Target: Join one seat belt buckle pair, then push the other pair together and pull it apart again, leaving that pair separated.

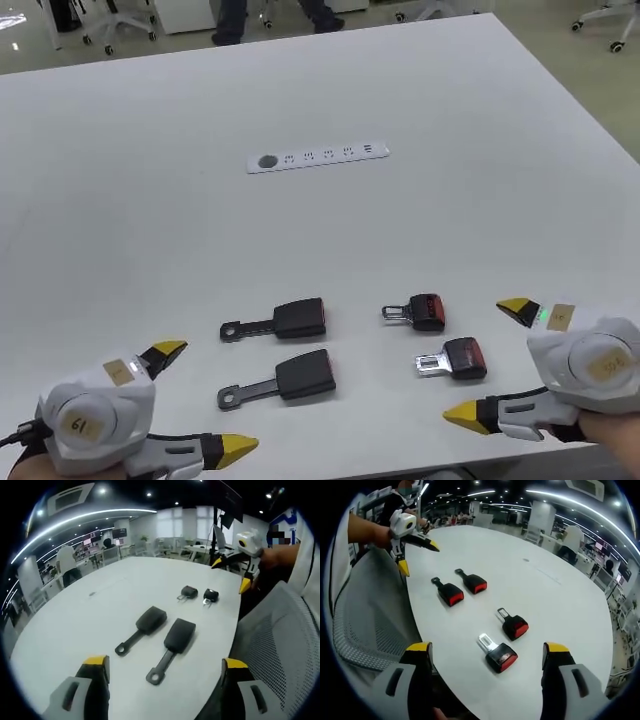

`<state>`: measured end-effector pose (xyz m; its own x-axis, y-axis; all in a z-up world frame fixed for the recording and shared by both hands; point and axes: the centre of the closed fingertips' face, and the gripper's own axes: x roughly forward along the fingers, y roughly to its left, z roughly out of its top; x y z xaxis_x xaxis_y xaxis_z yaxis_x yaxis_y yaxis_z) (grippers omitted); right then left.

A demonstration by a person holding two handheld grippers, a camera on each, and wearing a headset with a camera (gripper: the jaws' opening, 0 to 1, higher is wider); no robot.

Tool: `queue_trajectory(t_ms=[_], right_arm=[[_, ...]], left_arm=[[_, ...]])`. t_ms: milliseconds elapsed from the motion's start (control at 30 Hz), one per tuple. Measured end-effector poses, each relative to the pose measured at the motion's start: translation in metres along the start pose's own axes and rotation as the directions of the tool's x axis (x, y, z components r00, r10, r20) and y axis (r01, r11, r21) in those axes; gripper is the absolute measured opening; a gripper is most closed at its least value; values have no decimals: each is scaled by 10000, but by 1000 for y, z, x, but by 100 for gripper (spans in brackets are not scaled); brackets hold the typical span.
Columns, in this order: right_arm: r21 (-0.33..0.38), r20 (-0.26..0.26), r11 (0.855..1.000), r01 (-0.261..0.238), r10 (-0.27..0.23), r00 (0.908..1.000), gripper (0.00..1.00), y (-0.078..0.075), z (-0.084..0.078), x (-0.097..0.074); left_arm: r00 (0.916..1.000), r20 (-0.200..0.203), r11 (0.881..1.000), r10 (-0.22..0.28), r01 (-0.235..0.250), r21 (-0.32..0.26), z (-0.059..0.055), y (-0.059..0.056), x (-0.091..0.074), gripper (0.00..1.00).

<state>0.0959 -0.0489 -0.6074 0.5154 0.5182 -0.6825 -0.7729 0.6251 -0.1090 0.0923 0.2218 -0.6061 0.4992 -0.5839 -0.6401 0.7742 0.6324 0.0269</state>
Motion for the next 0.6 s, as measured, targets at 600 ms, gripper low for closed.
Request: queue_trajectory(t_ms=[600], right_arm=[[-202,-169,9995,-235,232,9996,88,-6,-1,2]], left_arm=[[9987,-470,9998,-185,188,41,3,2,13,87]])
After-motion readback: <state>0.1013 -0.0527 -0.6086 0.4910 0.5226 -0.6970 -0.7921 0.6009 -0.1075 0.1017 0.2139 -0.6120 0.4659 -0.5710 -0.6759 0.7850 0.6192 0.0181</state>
